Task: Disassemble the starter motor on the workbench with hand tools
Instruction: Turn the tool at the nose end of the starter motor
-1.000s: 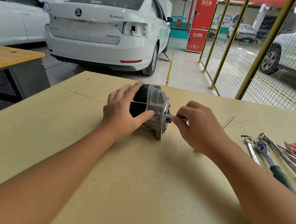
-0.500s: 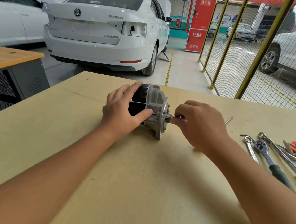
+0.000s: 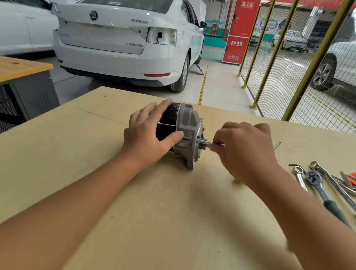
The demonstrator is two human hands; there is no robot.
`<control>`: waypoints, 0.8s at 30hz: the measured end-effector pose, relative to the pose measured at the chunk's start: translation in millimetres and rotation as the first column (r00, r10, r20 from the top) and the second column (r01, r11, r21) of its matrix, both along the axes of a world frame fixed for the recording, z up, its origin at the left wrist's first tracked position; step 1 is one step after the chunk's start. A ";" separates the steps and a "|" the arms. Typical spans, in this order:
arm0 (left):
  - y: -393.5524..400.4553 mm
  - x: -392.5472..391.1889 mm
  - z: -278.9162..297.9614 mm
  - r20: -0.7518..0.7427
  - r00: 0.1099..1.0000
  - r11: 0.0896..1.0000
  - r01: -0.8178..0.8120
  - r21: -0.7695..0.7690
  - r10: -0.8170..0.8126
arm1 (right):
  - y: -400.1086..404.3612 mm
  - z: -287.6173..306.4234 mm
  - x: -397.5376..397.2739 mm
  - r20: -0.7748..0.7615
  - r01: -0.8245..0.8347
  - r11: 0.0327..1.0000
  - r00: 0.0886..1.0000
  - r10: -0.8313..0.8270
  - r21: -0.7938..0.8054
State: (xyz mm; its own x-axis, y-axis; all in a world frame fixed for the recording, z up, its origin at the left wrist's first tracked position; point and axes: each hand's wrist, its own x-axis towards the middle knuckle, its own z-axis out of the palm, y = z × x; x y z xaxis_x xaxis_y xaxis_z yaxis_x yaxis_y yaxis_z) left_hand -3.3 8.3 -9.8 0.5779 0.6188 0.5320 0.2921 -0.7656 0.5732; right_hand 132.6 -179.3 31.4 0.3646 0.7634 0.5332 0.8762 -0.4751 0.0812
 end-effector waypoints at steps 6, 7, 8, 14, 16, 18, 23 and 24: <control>-0.2 -2.5 2.3 -0.013 1.000 1.000 0.015 -0.001 -0.015 | 0.0 -0.8 0.2 -0.081 -0.067 0.997 0.994 0.069 0.036; -0.4 -2.4 2.0 -0.014 1.000 1.000 0.015 0.001 -0.015 | -0.2 -0.1 -0.1 -0.117 -0.095 0.995 0.988 0.100 0.040; -0.3 -2.5 1.7 -0.014 1.000 1.000 0.014 0.002 -0.014 | -0.2 0.8 -0.6 -0.160 -0.126 0.991 0.978 0.131 0.041; -0.1 0.7 0.3 -0.008 1.000 1.000 -0.011 0.008 0.011 | -0.8 1.9 5.9 -0.238 -0.184 0.983 0.954 0.185 0.025; -0.1 1.0 0.3 -0.010 1.000 1.000 -0.012 0.009 0.012 | 0.5 -0.7 6.0 -0.158 -0.137 0.990 0.978 0.133 -0.014; -0.2 0.4 0.4 -0.010 1.000 1.000 -0.005 0.005 0.005 | 0.5 -2.3 4.4 -0.026 -0.075 0.997 0.997 0.075 -0.017; -0.1 -2.1 1.3 -0.010 1.000 1.000 0.017 0.000 -0.017 | 0.2 0.5 -0.6 0.037 -0.052 0.999 0.998 0.052 -0.006; -0.2 -2.2 1.1 -0.011 1.000 1.000 0.016 0.002 -0.016 | 0.7 0.2 -1.1 0.025 -0.062 0.998 0.998 0.062 -0.006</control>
